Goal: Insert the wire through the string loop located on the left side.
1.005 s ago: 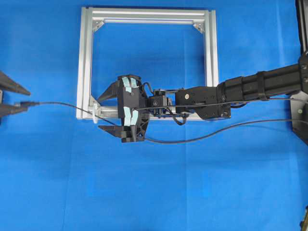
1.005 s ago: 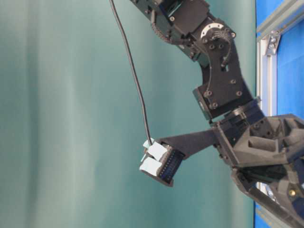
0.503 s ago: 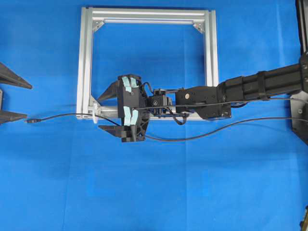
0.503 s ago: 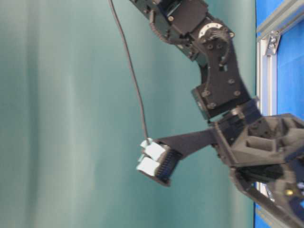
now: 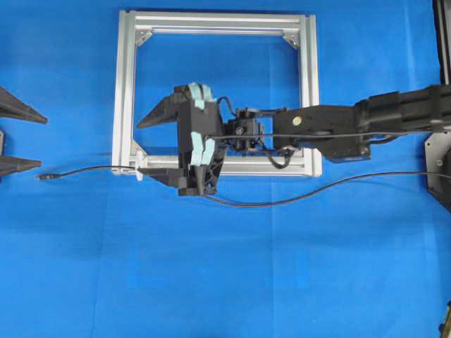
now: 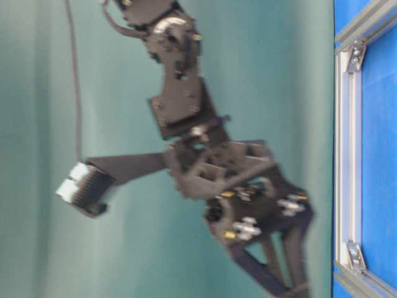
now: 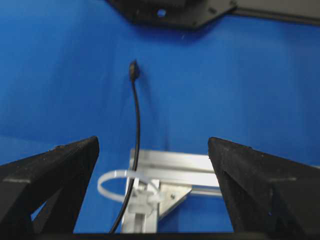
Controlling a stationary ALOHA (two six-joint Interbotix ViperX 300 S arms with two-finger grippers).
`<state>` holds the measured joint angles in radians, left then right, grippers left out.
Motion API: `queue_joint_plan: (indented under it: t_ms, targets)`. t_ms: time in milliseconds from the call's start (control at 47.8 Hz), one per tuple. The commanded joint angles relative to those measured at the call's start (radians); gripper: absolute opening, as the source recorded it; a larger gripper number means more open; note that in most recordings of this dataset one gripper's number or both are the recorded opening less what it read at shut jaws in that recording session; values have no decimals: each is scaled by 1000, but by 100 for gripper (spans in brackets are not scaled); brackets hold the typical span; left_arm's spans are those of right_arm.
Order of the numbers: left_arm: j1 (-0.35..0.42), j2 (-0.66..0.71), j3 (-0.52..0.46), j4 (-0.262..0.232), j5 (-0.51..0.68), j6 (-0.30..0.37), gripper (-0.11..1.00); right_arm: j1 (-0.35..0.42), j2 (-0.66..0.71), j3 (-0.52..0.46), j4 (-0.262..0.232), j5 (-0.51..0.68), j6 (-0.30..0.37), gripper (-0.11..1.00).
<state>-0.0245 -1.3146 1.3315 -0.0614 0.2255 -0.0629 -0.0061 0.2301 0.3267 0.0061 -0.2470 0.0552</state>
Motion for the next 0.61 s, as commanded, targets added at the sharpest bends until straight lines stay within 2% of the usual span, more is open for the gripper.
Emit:
queue_joint_plan:
  t_ms: [0,293,586]
  targets:
    - [3,11,-11,2,-15,2,84,-9,-66,-25,3,8,2,95]
    - [3,9,-11,3,-35,5,84,-21,-123,-25,3,18,2,95]
    - [3,11,-11,3,-48,37,84,-21,-126,-21,14,20,3,95]
